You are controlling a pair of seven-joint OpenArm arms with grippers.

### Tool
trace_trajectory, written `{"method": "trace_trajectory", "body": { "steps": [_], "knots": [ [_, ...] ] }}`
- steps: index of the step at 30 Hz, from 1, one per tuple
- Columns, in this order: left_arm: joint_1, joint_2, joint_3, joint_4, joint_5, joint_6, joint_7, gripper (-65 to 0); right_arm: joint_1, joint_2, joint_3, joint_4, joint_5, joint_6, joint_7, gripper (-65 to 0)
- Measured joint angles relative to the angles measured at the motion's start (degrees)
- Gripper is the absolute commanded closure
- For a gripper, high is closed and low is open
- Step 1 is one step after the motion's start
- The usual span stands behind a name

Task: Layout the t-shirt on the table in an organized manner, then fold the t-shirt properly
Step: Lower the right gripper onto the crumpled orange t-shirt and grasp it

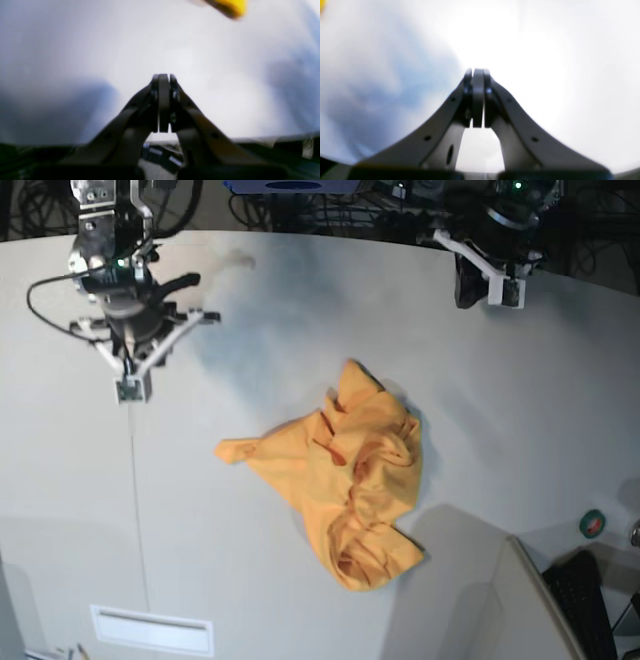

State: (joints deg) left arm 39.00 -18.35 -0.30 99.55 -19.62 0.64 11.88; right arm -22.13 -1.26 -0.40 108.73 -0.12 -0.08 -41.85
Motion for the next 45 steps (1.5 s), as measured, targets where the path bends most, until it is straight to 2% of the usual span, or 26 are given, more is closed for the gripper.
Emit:
{"method": "trace_trajectory", "body": {
  "steps": [1,2,4,5,6,11,15,20,24,26,31,32,33,35,36,38,42,45],
  "knots": [
    [-1.99,0.68,0.09,-0.07,-0.04,-0.13,2.54,-3.1,2.12,0.0,-1.57,0.04,-0.02,-0.02,-1.05,-10.2],
    [-3.8,1.22,0.07,-0.15,-0.04,-0.66,5.4,-10.5,4.02,0.0,-3.17,-0.07,-0.02,-0.07,-2.89,-18.8],
    [-6.97,3.02,-1.38,-0.17,-0.11,-0.79,8.09,-22.9,8.0,-0.59,-5.9,-0.09,1.22,-0.39,-2.73,-35.0],
    [-8.11,4.0,-3.1,-0.2,-0.11,-0.92,8.76,-24.5,10.03,-1.18,-7.26,-0.11,2.25,-0.39,-2.69,-40.8],
    [-9.05,4.96,-5.07,-0.2,-0.15,-0.85,8.94,-24.5,12.15,-1.36,-8.7,-0.17,3.43,-0.13,-2.56,-43.8],
    [-13.22,6.8,-10.84,-0.35,0.04,-0.7,9.53,-24.5,20.52,-1.64,-16.15,-7.19,7.78,-0.09,-2.56,-44.6],
    [-14.38,6.73,-13.66,-0.28,0.07,-0.72,9.4,-24.5,26.29,-4.87,-16.87,-16.22,11.56,-0.17,-2.73,-44.6],
    [-15.41,7.08,-17.55,-4.92,-0.04,-1.03,9.55,-24.5,29.18,-5.31,-18.99,-19.93,14.51,-0.61,-2.67,-44.6],
    [-16.31,7.04,-21.2,-10.25,0.15,-0.72,9.46,-24.5,30.86,-6.01,-22.75,-22.84,15.13,-6.19,-1.4,-45.2],
    [-16.17,6.91,-22.29,-12.02,0.09,-0.55,9.62,-24.5,32.3,-5.84,-24.65,-27.36,15.28,-6.8,-0.31,-45.2],
    [-16.68,7.15,-21.73,-12.39,-0.02,-0.76,9.38,-24.5,35.74,-5.7,-25.22,-38.45,19.98,-6.97,3.74,-42.9],
    [-17.31,7.3,-21.64,-12.5,0.0,-0.7,9.57,-24.5,36.2,-5.57,-25.2,-39.65,19.85,-7.23,4.13,-37.8],
    [-17.99,7.37,-21.64,-12.7,0.26,-0.72,9.75,-24.5,36.2,-5.42,-24.46,-39.85,20.04,-7.26,4.17,-29.7],
    [-19.06,7.13,-21.66,-13.46,0.28,-0.72,9.29,-24.5,35.23,-5.35,-22.69,-38.34,20.92,-7.02,4.13,-6.2],
    [-19.41,7.06,-21.62,-13.7,0.24,-0.72,9.31,-24.5,34.27,-5.07,-21.97,-36.24,20.87,-6.82,3.89,0.0],
    [-20.04,7.02,-20.65,-14.25,0.52,-0.61,9.33,-24.5,32.24,-4.11,-20.98,-30.77,21.0,-5.05,3.5,0.0],
    [-20.15,6.93,-18.56,-14.38,0.66,-1.14,9.44,-24.5,29.03,-3.41,-17.27,-20.61,20.98,-4.96,3.34,0.0],
    [-20.24,6.82,-18.16,-14.38,0.7,-0.72,9.33,-24.4,28.57,-0.7,-14.49,-16.15,21.46,-4.83,3.1,0.0]
  ]
}}
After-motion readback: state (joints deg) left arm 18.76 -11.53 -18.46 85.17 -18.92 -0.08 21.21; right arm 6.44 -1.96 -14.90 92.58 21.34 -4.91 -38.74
